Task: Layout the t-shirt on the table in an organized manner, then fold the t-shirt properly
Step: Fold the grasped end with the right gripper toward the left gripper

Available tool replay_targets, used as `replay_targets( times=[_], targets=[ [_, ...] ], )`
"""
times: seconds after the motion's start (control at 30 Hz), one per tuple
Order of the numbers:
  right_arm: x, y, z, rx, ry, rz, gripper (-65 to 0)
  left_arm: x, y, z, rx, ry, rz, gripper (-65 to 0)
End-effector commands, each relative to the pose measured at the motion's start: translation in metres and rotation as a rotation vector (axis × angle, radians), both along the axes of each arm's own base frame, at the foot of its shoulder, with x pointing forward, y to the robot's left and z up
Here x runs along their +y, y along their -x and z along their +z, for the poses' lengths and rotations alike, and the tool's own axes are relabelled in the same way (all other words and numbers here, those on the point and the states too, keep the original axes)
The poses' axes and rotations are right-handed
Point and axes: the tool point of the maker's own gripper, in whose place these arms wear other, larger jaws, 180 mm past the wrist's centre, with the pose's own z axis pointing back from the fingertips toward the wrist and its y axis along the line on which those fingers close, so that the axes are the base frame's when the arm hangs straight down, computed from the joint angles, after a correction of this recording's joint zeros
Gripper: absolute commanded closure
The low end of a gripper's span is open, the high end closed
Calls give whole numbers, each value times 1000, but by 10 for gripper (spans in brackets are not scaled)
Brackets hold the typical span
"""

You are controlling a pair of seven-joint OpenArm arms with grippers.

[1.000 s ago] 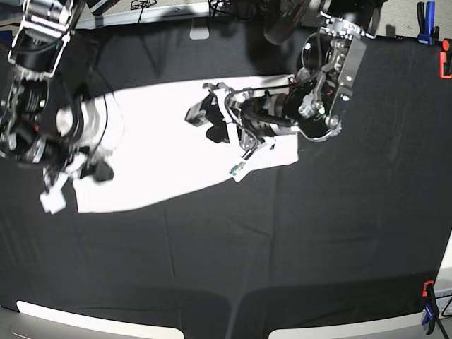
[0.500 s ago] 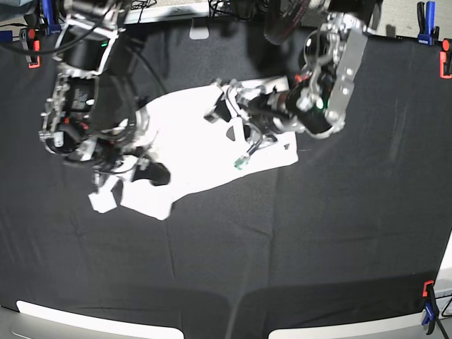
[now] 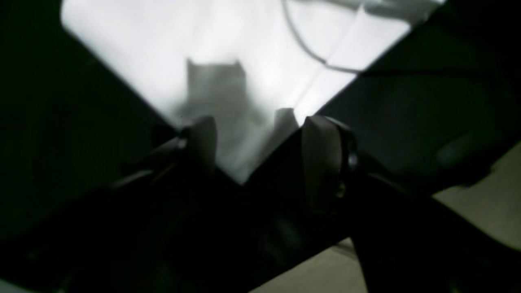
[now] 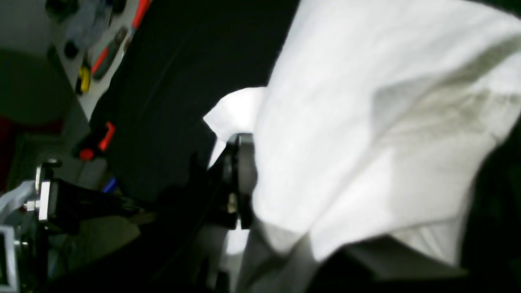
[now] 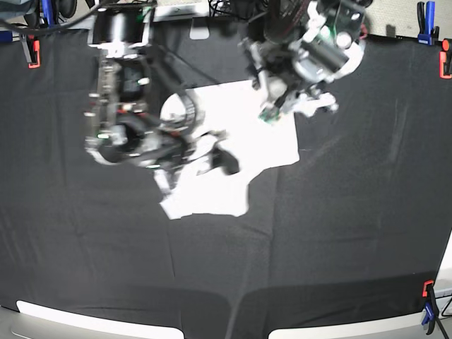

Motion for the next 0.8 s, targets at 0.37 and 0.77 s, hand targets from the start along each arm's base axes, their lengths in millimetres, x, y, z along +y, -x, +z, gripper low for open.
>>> replay_targets(
  times=[0.37, 0.77],
  targets=[
    [60, -1, 16, -46, 1, 46, -46, 90, 9, -10, -23, -329, 219, -316],
    [118, 30, 56, -71, -232, 238, -264, 98, 11, -10, -37, -383, 225, -316]
  ],
)
